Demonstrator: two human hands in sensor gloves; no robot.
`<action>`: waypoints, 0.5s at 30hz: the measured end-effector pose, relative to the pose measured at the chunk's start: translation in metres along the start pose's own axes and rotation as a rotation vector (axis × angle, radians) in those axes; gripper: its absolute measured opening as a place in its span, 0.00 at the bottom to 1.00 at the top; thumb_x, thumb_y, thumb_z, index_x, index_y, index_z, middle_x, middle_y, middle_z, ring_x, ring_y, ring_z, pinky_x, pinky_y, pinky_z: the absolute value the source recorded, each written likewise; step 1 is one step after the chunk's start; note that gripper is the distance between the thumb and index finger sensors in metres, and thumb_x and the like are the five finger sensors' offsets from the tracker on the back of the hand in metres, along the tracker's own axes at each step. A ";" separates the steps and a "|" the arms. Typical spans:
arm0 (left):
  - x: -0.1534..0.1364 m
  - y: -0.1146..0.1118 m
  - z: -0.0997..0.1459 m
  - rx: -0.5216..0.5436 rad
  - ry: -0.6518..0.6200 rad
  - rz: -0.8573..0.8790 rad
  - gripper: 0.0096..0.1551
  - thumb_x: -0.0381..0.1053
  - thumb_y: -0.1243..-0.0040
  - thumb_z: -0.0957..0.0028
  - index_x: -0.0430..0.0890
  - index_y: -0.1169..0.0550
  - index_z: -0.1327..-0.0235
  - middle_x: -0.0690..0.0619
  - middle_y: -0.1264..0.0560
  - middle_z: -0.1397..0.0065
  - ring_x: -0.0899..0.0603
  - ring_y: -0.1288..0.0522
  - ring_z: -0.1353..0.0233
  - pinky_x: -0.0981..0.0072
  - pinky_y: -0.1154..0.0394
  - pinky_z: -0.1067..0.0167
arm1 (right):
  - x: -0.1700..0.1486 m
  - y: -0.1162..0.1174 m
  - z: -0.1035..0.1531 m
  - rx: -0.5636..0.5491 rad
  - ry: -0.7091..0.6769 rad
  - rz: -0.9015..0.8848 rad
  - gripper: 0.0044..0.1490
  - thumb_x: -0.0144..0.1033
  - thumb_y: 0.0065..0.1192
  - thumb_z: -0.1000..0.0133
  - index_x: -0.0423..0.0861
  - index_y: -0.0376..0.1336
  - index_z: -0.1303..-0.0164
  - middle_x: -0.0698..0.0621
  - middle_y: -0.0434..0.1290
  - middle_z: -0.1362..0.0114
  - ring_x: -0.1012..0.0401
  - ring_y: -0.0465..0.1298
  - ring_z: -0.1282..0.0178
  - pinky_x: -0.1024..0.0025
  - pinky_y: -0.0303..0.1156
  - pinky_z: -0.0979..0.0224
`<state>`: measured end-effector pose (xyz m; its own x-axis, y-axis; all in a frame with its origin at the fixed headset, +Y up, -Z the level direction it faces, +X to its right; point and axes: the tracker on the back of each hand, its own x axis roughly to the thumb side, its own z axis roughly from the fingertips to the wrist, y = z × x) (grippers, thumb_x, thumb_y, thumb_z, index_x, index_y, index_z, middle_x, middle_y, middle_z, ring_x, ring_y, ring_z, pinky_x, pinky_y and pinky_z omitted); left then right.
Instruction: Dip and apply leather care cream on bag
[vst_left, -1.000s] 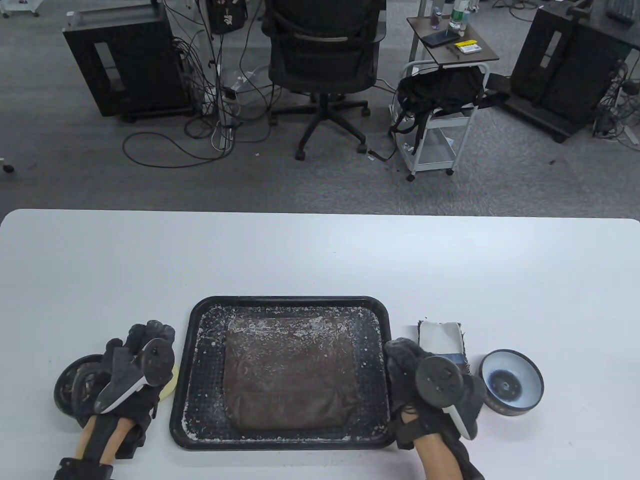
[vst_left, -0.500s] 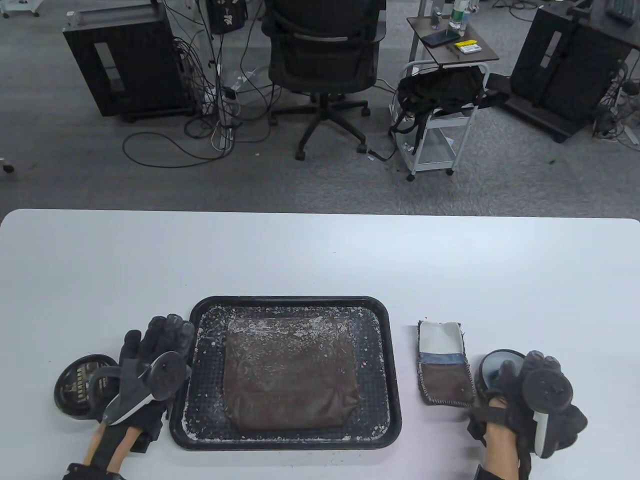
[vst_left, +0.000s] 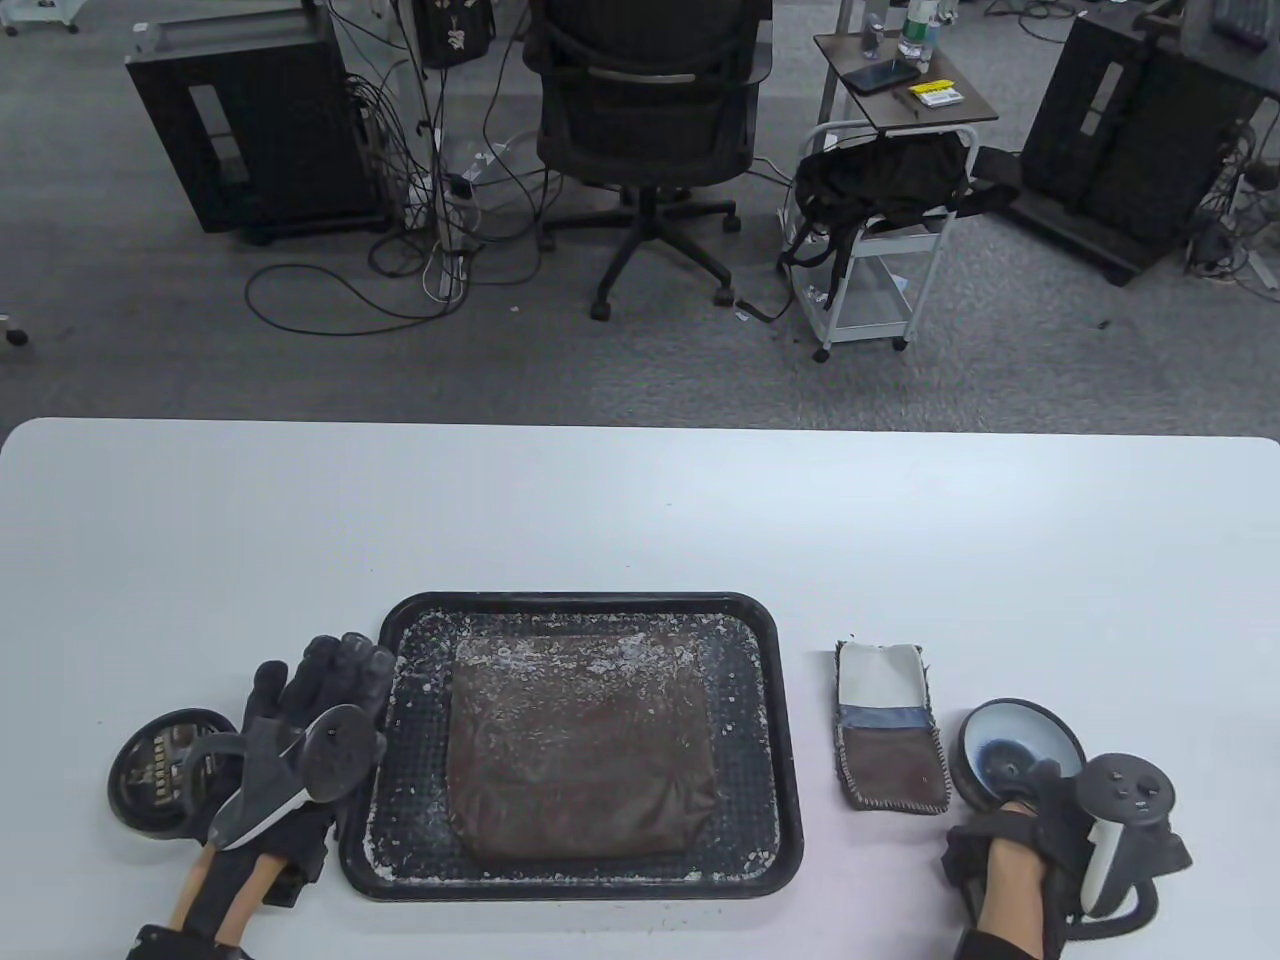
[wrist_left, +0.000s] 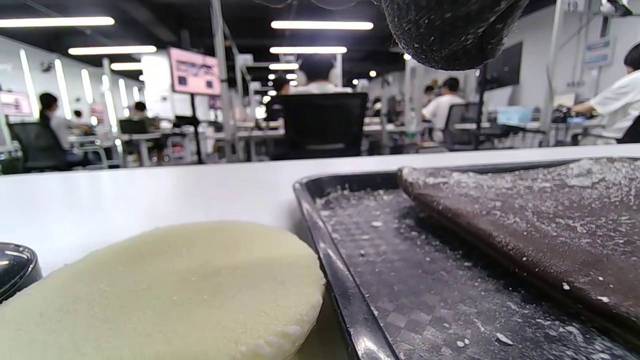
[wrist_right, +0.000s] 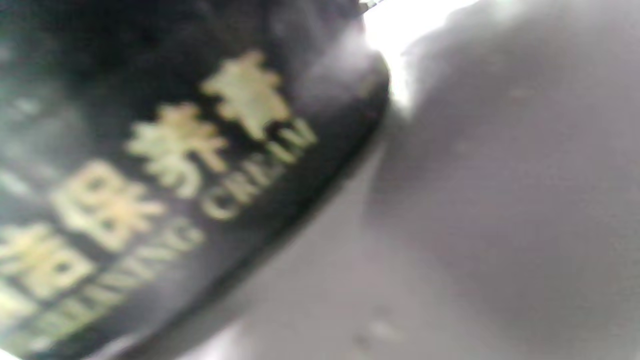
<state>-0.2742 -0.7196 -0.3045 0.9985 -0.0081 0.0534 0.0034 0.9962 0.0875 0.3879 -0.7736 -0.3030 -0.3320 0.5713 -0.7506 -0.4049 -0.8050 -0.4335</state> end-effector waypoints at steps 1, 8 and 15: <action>0.000 0.000 0.000 -0.004 0.002 -0.001 0.44 0.60 0.40 0.60 0.67 0.46 0.31 0.65 0.49 0.19 0.50 0.49 0.15 0.42 0.48 0.19 | -0.002 0.001 -0.001 0.042 0.026 -0.017 0.42 0.40 0.57 0.48 0.28 0.57 0.29 0.34 0.40 0.18 0.33 0.40 0.21 0.35 0.42 0.22; -0.003 0.002 0.000 -0.005 0.015 0.008 0.44 0.60 0.40 0.60 0.67 0.45 0.31 0.65 0.49 0.19 0.51 0.49 0.15 0.42 0.48 0.19 | -0.005 -0.003 -0.002 -0.008 0.024 -0.066 0.36 0.34 0.51 0.48 0.29 0.63 0.33 0.37 0.48 0.18 0.36 0.44 0.20 0.37 0.44 0.22; -0.018 0.004 -0.002 -0.008 0.066 0.064 0.43 0.59 0.40 0.60 0.67 0.44 0.31 0.65 0.48 0.18 0.51 0.48 0.15 0.42 0.49 0.19 | 0.002 -0.017 0.004 -0.198 -0.060 -0.127 0.35 0.35 0.57 0.52 0.28 0.72 0.43 0.31 0.66 0.27 0.36 0.72 0.31 0.39 0.68 0.31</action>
<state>-0.2918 -0.7151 -0.3070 0.9981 0.0611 -0.0072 -0.0604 0.9951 0.0778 0.3910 -0.7580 -0.2948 -0.3412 0.6736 -0.6556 -0.2735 -0.7385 -0.6163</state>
